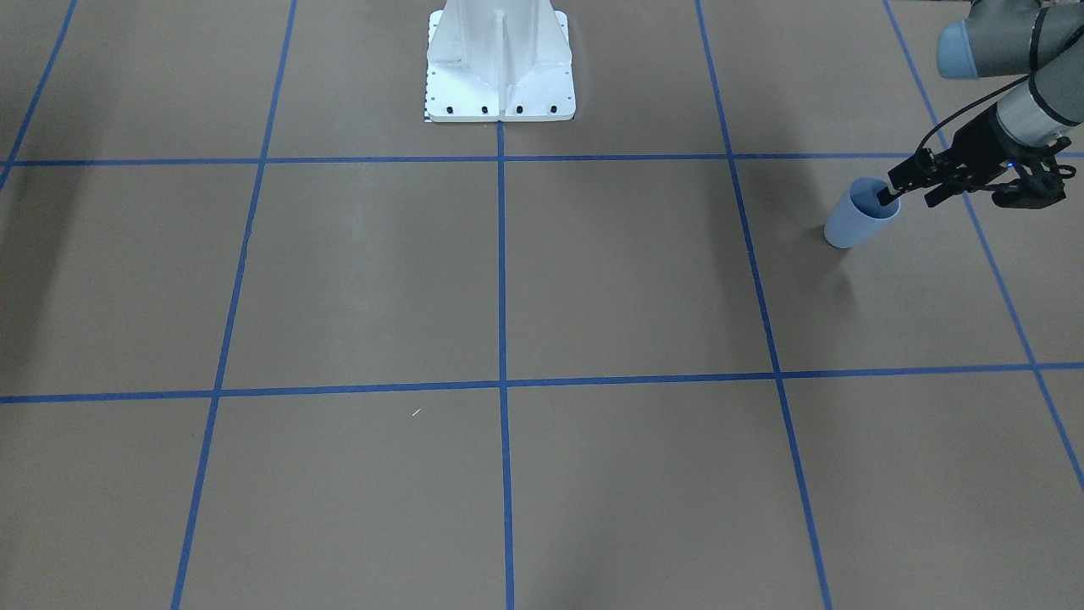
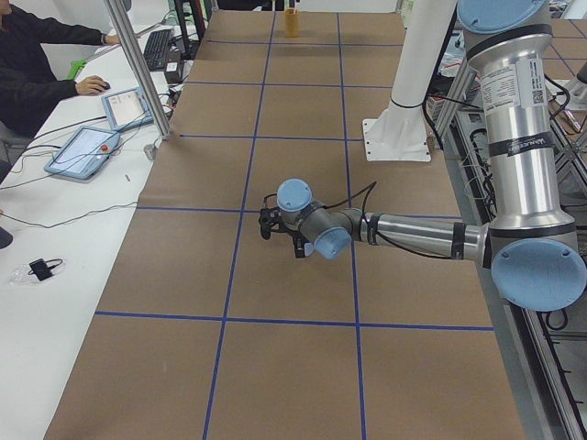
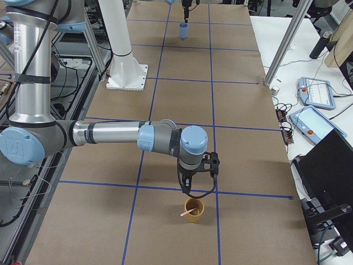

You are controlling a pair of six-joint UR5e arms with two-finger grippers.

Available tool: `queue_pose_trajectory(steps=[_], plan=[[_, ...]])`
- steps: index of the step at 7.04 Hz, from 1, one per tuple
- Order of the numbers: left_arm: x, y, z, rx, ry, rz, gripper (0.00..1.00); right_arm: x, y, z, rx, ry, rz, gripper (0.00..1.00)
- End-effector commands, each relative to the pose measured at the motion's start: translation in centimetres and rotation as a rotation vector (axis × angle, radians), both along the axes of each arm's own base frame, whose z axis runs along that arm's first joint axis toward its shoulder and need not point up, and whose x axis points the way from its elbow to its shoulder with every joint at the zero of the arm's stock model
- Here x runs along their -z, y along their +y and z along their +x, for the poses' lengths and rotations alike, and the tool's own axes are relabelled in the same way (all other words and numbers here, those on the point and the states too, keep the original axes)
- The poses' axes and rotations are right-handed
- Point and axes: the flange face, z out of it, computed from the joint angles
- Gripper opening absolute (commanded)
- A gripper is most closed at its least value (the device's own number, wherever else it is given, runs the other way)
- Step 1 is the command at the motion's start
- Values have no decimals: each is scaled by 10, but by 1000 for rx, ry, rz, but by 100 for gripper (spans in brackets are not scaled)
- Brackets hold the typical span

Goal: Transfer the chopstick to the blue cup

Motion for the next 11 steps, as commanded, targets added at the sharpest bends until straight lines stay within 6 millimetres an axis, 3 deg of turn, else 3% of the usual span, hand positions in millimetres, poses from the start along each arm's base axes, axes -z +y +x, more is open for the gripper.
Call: queue_pose_trajectory(steps=[1, 5, 6, 7, 9, 10, 11], plan=[[-7, 8, 2, -10, 0, -2, 97, -2, 0, 0, 0, 1, -3, 100], [-10, 10, 16, -43, -5, -3, 95, -4, 0, 0, 1, 2, -6, 100], [-14, 8, 19, -46, -7, -10, 87, -5, 0, 0, 2, 2, -8, 100], [-18, 2, 23, -45, -9, -15, 65, -5, 1, 0, 2, 2, -10, 100], [-17, 2, 23, -46, -8, -13, 0, -5, 1, 0, 2, 2, -10, 100], [-11, 1, 24, -45, -1, -2, 0, -5, 1, 0, 2, 2, -10, 100], [10, 0, 21, -32, 21, 14, 0, -5, 1, 0, 1, 0, -10, 100]])
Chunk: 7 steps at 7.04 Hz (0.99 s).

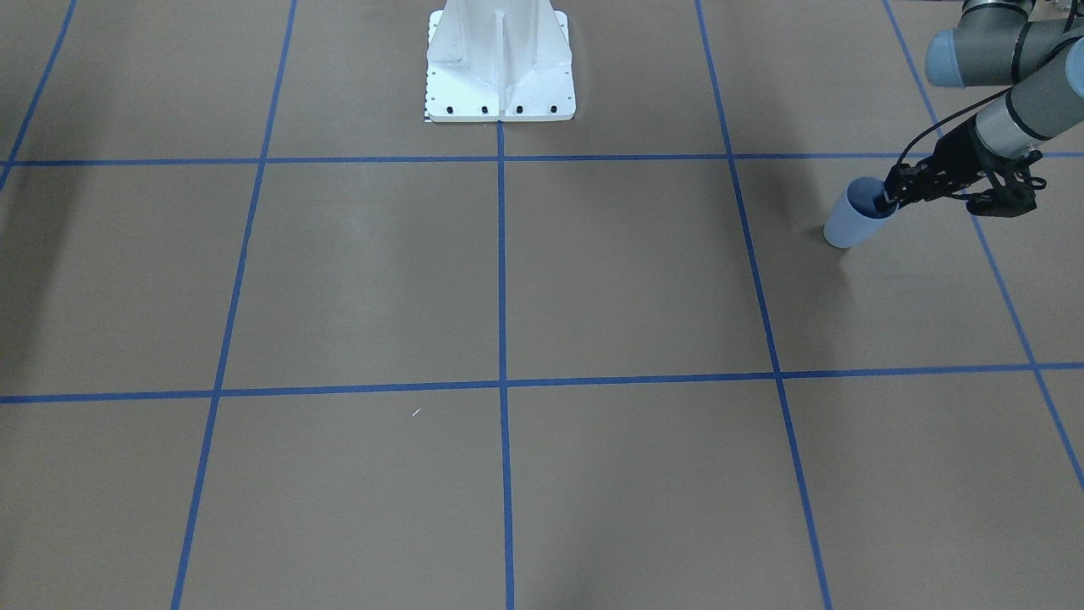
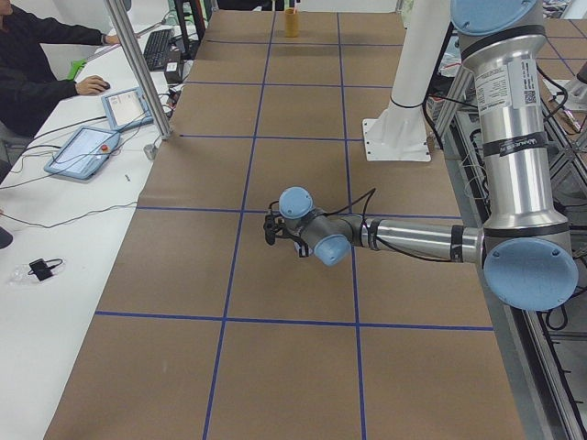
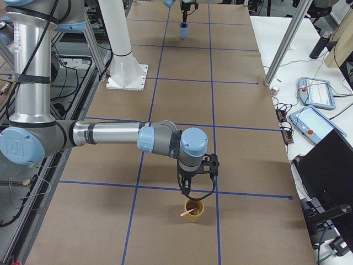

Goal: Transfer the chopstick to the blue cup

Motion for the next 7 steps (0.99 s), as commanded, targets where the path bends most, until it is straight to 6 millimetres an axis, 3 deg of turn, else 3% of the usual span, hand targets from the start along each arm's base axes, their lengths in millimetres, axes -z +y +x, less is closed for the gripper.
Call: queue_pose_trajectory(steps=[1, 2, 3, 5, 6, 7], plan=[[50, 5, -5, 10, 80, -34, 0, 0, 0, 0, 0, 0, 0, 100], [73, -4, -9, 46, 116, -84, 0, -1, 0, 0, 0, 0, -2, 100], [130, -42, 18, 92, 147, -139, 0, -2, 0, 0, 0, -2, -4, 100], [274, -105, 95, 101, 113, -231, 0, -4, -1, 0, 1, -2, -9, 100], [341, -118, 145, 130, 15, -230, 0, -9, -2, -1, 3, -4, -16, 100], [387, -112, 196, 147, -59, -194, 0, -7, -3, -1, 3, -8, -14, 100]])
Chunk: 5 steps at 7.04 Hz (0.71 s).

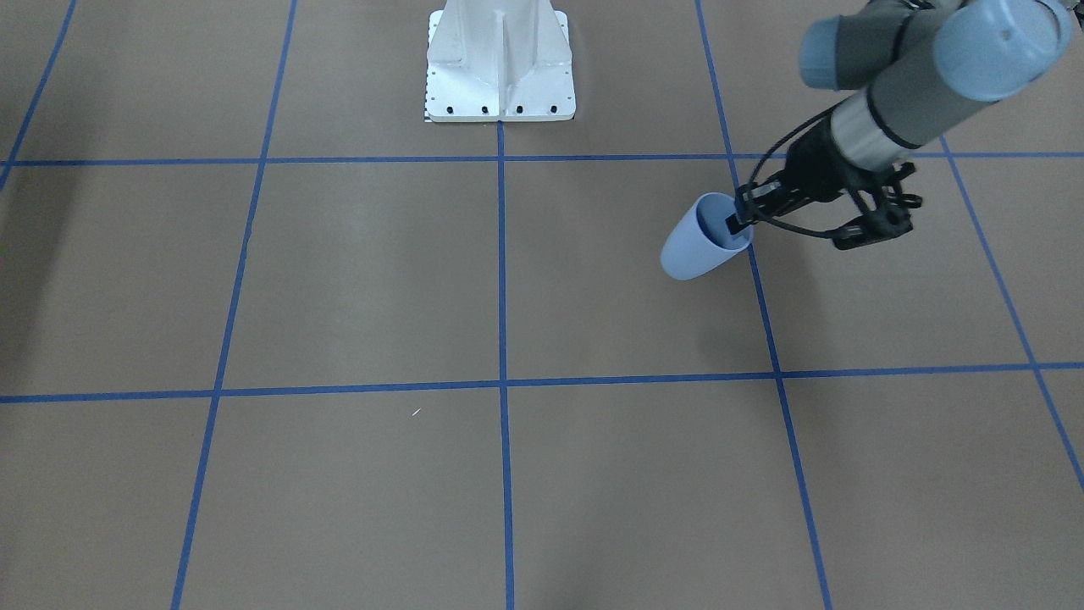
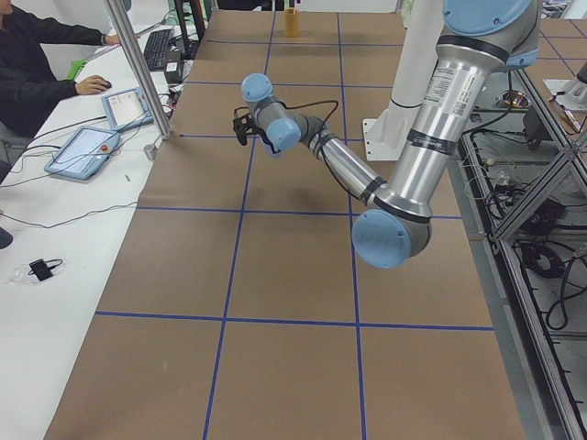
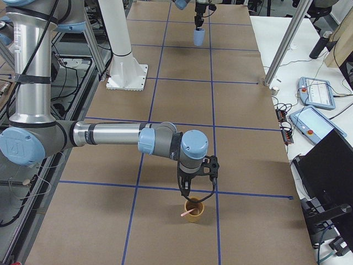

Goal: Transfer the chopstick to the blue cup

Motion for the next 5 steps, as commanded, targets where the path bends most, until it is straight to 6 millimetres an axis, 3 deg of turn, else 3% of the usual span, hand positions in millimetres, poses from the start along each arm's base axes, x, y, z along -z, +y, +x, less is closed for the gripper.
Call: queue_pose_trajectory(steps=[1, 2, 3, 5], plan=[[86, 10, 89, 16, -91, -33, 0, 0, -2, -1, 0, -7, -1, 100], [115, 13, 128, 36, -105, -36, 0, -1, -1, 0, 4, -4, 1, 100], [108, 25, 169, 40, -130, -14, 0, -1, -1, 0, 4, -4, 1, 100], [75, 4, 217, 87, -79, -29, 0, 0, -2, -1, 3, -7, 4, 100]])
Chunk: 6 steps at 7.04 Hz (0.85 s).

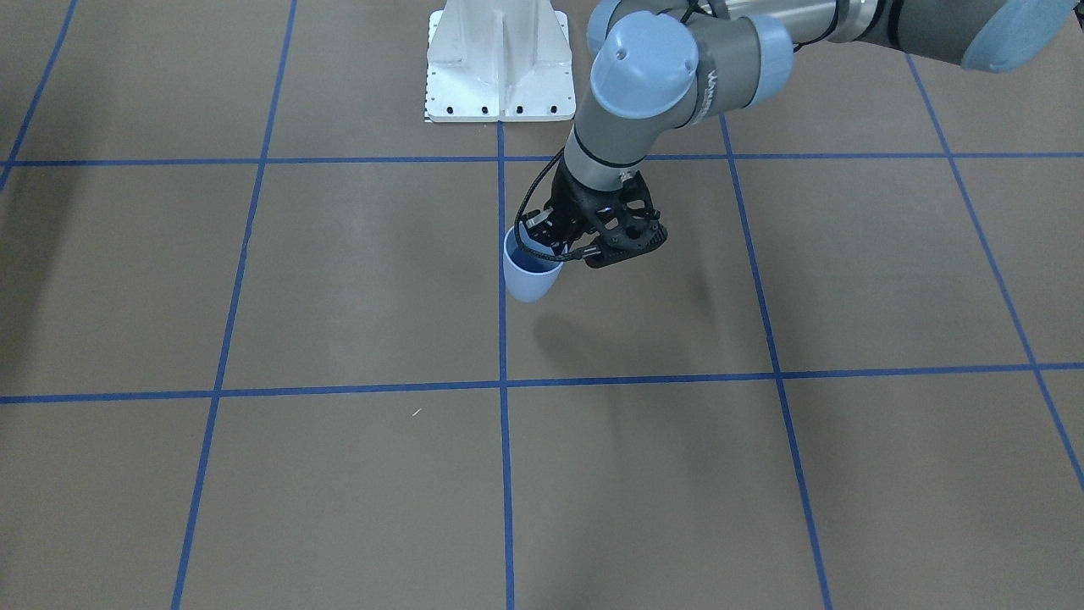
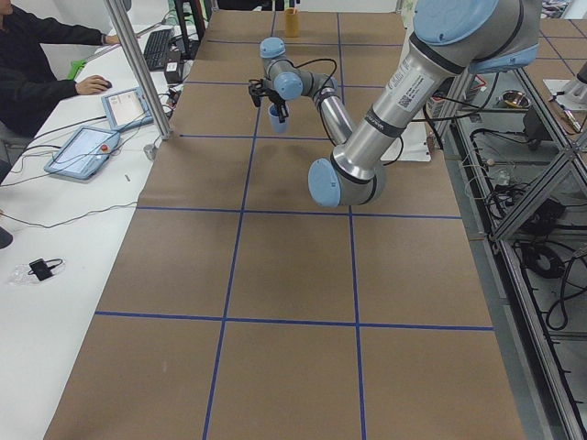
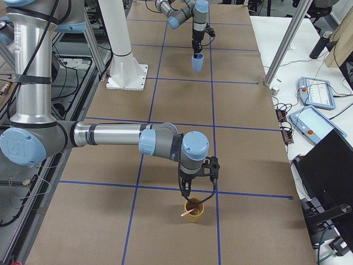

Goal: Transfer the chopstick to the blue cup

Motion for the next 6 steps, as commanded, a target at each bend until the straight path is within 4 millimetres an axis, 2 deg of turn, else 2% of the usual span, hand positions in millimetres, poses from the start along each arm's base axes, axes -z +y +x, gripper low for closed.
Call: queue_pose_trajectory(steps=[1, 3, 4, 5, 6], plan=[[-18, -8, 35, 25, 30, -4, 0, 2, -1, 0, -1, -1, 4, 100], [-18, -5, 37, 20, 30, -2, 0, 3, -2, 1, -1, -1, 7, 100], [-17, -4, 37, 19, 31, -3, 26, 2, -2, 1, -1, -1, 5, 100], [-18, -4, 38, 20, 28, 3, 97, 2, -2, 0, 1, 1, 5, 100], [-17, -3, 40, 58, 12, 33, 98, 2, -2, 1, -1, -1, 5, 100]])
